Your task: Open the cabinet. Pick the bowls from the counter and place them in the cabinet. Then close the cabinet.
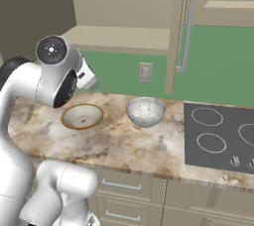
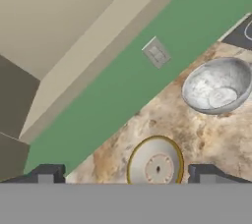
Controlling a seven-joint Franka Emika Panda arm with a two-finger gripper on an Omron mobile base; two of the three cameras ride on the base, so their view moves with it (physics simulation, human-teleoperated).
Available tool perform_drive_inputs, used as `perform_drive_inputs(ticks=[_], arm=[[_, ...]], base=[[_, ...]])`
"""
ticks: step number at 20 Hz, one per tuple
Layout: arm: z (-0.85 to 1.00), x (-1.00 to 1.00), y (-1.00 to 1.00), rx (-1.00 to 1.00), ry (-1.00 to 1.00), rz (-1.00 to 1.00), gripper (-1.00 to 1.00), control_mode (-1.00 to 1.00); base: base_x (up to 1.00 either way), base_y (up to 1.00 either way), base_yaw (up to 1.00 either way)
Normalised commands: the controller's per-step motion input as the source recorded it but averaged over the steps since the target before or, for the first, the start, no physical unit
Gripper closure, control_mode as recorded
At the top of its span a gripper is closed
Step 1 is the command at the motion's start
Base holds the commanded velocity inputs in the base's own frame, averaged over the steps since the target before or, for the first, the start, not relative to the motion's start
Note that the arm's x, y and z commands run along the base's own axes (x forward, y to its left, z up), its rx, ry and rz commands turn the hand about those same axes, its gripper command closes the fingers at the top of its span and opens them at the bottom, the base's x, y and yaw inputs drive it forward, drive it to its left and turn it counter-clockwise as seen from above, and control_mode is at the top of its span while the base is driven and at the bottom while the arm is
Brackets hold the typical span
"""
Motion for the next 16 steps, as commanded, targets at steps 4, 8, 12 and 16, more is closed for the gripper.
perform_drive_inputs(ticks=[4, 8, 12, 16], arm=[[-0.38, 0.00, -0.36, -0.13, 0.06, -0.60, -1.00, -1.00], [-0.05, 0.00, -0.56, -0.01, 0.23, -0.49, -1.00, -1.00], [0.00, 0.00, -0.47, 0.00, 0.22, -0.31, -1.00, -1.00], [0.00, 0.01, -0.28, 0.00, 0.06, -0.10, -1.00, -1.00]], base=[[0.00, 0.00, 0.00], [0.00, 0.00, 0.00], [0.00, 0.00, 0.00], [0.00, 0.00, 0.00]])
